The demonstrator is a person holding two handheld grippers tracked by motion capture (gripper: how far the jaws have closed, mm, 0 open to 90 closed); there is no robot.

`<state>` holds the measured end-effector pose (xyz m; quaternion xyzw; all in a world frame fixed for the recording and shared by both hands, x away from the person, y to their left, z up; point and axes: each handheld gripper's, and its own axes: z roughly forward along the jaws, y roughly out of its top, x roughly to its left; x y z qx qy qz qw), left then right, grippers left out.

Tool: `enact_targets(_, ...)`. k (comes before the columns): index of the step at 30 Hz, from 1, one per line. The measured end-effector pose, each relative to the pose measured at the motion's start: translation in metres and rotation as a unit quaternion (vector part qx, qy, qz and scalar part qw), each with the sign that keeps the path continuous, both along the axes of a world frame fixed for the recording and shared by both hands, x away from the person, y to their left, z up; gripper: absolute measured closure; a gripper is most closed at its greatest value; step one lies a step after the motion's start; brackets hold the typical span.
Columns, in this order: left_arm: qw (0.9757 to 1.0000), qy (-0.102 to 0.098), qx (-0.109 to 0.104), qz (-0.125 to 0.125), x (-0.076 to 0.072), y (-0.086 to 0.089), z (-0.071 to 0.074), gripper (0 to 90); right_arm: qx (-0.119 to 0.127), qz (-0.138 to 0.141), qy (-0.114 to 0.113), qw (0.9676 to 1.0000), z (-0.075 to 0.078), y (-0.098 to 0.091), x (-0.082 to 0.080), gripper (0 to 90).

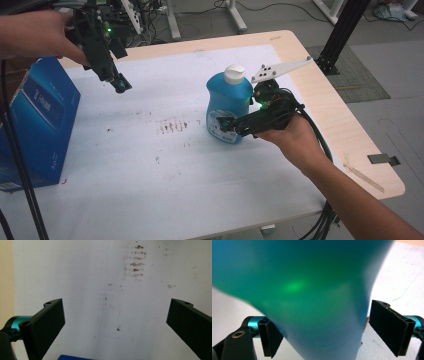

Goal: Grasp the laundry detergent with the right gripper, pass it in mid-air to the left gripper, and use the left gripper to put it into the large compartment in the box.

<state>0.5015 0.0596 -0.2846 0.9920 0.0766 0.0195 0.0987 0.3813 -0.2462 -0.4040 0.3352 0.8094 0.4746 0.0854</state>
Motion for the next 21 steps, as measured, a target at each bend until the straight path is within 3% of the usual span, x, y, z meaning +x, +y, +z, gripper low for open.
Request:
enact_targets(5,1.0000,0.000,0.001,0.002,0.0002,0.0007,-0.0006,1.8,-0.001,0.000,-0.002,1.0000,-0.0018,0.0016,0.0002,16.9)
enact_targets(7,1.0000,0.001,0.001,0.002,0.0001,0.0006,-0.0004,1.8,0.001,0.000,-0.006,1.0000,-0.0020,0.0013,-0.0002,24.0)
enact_targets(21,1.0000,-0.001,0.000,0.001,-0.0005,0.0007,0.0004,1.8,0.008,-0.002,-0.021,0.9997,-0.0022,0.0014,-0.0014,33.8)
